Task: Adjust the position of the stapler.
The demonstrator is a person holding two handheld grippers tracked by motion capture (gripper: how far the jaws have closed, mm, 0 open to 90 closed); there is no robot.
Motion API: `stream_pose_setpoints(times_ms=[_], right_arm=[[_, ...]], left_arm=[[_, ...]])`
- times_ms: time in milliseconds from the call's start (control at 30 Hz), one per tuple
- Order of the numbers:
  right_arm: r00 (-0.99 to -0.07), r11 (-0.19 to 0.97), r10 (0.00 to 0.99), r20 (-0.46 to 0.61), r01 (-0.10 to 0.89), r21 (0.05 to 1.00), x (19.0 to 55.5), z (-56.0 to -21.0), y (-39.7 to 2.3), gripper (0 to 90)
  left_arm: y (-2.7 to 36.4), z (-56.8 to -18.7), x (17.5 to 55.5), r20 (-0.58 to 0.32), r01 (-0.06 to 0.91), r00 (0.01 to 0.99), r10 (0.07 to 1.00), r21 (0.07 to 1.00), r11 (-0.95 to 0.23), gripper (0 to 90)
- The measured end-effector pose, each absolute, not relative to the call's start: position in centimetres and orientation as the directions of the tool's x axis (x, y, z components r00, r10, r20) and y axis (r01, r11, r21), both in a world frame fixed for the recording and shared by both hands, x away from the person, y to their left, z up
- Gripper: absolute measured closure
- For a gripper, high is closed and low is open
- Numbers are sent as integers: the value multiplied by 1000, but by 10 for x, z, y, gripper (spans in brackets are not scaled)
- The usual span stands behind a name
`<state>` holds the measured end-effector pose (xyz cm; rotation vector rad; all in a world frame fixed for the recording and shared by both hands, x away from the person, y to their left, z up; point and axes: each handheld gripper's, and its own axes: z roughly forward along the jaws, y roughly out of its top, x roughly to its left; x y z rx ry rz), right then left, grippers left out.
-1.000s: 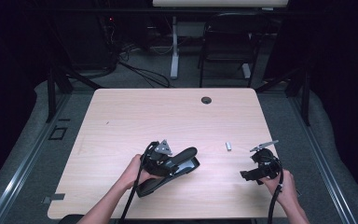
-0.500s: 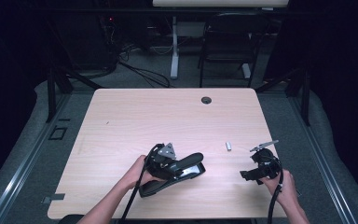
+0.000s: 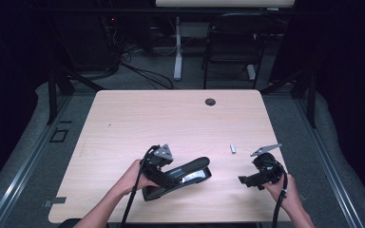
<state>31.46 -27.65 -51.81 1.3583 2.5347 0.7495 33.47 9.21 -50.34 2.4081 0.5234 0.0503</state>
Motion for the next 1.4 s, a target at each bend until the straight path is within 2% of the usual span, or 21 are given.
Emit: stream_pose_setpoints(times_ms=[67,233,367,633,800,867,933,967,1133,1167,1400], right_arm=[[-592,467,801,84,707,532,313,-516,-269,86],[-657,495,743,124,664,560,314,-511,-248,9],[-702,527,699,133,632,568,318,-508,-235,0],[-774,544,610,169,564,621,333,-498,-206,22],[-796,559,580,173,543,626,341,-497,-191,74],[-811,579,563,159,524,624,346,-498,-181,133],[-812,580,562,157,522,625,347,-498,-179,137],[-819,582,550,162,515,630,350,-498,-172,167],[-836,588,524,163,493,642,354,-500,-158,207],[-836,583,521,171,495,644,354,-500,-154,242],[-843,607,514,157,487,629,352,-501,-146,242]], left_arm=[[105,-501,329,-108,389,902,419,624,-677,149],[111,-500,326,-103,407,891,442,612,-678,66],[111,-504,321,-105,421,886,452,591,-689,1],[123,-513,313,-158,480,861,483,563,-672,5],[126,-517,308,-161,468,872,462,547,-694,168],[125,-518,307,-160,460,878,450,538,-706,183],[125,-519,307,-161,459,879,449,537,-707,228],[125,-520,307,-150,463,875,460,532,-709,252],[133,-521,312,-164,490,859,486,539,-685,427],[133,-521,312,-161,486,861,482,540,-687,428],[134,-522,313,-159,466,873,461,550,-693,435]])
